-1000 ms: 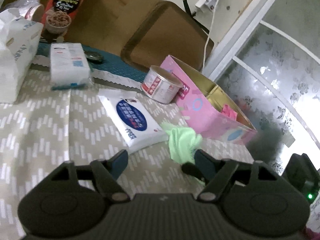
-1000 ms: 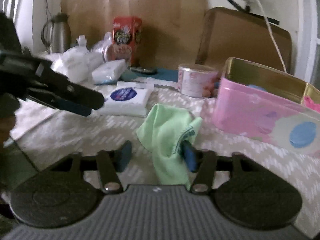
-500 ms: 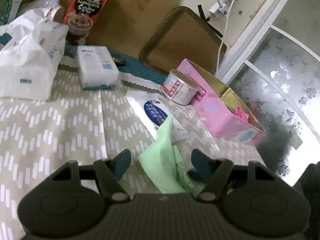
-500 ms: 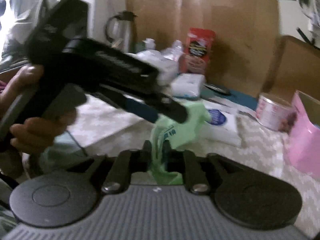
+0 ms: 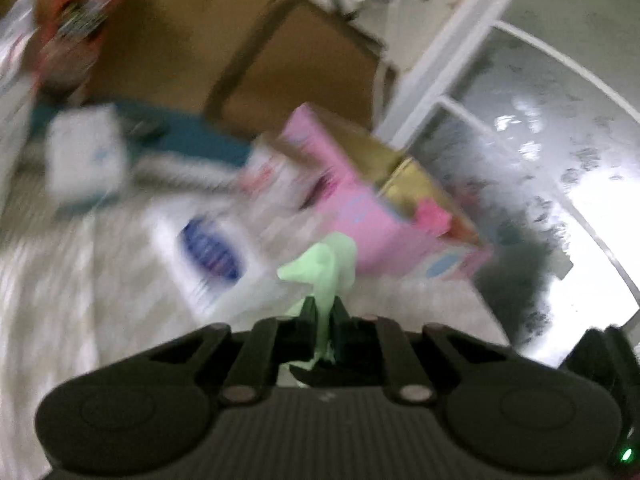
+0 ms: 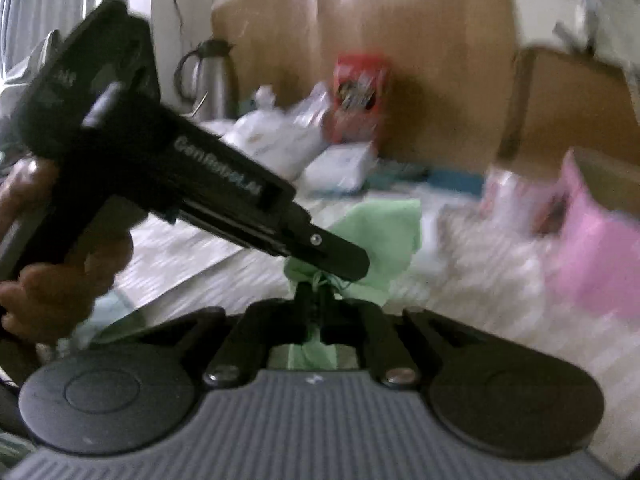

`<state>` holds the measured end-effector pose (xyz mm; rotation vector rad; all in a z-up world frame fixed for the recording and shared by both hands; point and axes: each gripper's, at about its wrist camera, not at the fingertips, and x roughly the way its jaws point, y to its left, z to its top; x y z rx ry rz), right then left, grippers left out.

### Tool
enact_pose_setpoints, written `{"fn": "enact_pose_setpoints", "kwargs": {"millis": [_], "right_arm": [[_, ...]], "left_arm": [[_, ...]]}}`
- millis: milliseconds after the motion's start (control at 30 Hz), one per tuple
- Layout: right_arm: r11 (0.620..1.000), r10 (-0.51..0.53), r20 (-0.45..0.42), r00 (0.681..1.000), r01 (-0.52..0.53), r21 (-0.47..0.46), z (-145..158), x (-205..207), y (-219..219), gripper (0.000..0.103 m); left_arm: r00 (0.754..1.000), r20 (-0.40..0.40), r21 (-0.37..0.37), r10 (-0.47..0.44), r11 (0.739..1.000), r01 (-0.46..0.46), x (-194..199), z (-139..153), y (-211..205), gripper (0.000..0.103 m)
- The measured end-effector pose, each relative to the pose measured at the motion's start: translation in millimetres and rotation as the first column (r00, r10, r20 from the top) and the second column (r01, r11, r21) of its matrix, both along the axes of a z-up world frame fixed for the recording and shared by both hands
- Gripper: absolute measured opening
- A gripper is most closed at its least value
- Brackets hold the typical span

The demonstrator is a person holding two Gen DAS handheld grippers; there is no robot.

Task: Organize soft objects
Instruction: 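Carry the green cloth into the pink tin and release it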

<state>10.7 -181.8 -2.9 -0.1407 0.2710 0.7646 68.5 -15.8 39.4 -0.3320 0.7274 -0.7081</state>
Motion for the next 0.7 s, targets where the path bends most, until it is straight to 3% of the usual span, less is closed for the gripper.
{"fn": "enact_pose_setpoints", "kwargs": {"millis": [100,200,367,400,467,500,600,700], "right_arm": [[0.994,-0.096,0.103,0.99,0.091,0.059,15.8,-1.1,-18.9,0.007],[0.974,-0.216,0.181,0.959,0.198,0.114,31.7,6.1,-43.0,0.007],[0.913,-0.398,0.194,0.897,0.367,0.177,45.4,39.7,-93.2,0.007],[0.901,-0.426,0.184,0.886,0.395,0.181,45.1,48.8,-101.6,0.007],[0.873,-0.481,0.168,0.86,0.452,0.183,45.8,65.5,-117.9,0.007],[0.861,-0.503,0.162,0.849,0.477,0.175,45.6,77.3,-122.0,0.007],[0.81,-0.587,0.129,0.799,0.578,0.098,38.9,117.6,-133.0,0.014],[0.733,-0.68,0.044,0.732,0.677,0.074,27.4,141.6,-151.9,0.042]], "left_arm": [[0.993,0.094,0.007,-0.074,0.997,0.073,18.2,30.9,-35.5,0.008],[0.979,0.15,0.028,-0.141,0.99,0.138,39.4,51.5,-84.1,0.009],[0.966,0.178,0.066,-0.187,0.982,0.178,73.4,59.4,-162.0,0.011],[0.965,0.184,0.079,-0.185,0.982,0.173,78.1,57.9,-171.2,0.015],[0.972,0.177,0.107,-0.157,0.984,0.139,87.3,53.9,-191.5,0.04],[0.978,0.17,0.123,-0.125,0.987,0.105,90.7,51.0,-198.9,0.06],[0.982,0.174,0.169,-0.075,0.985,0.045,92.1,40.6,-206.5,0.063],[0.981,0.18,0.182,-0.073,0.982,0.04,81.0,34.2,-196.5,0.063]]}}
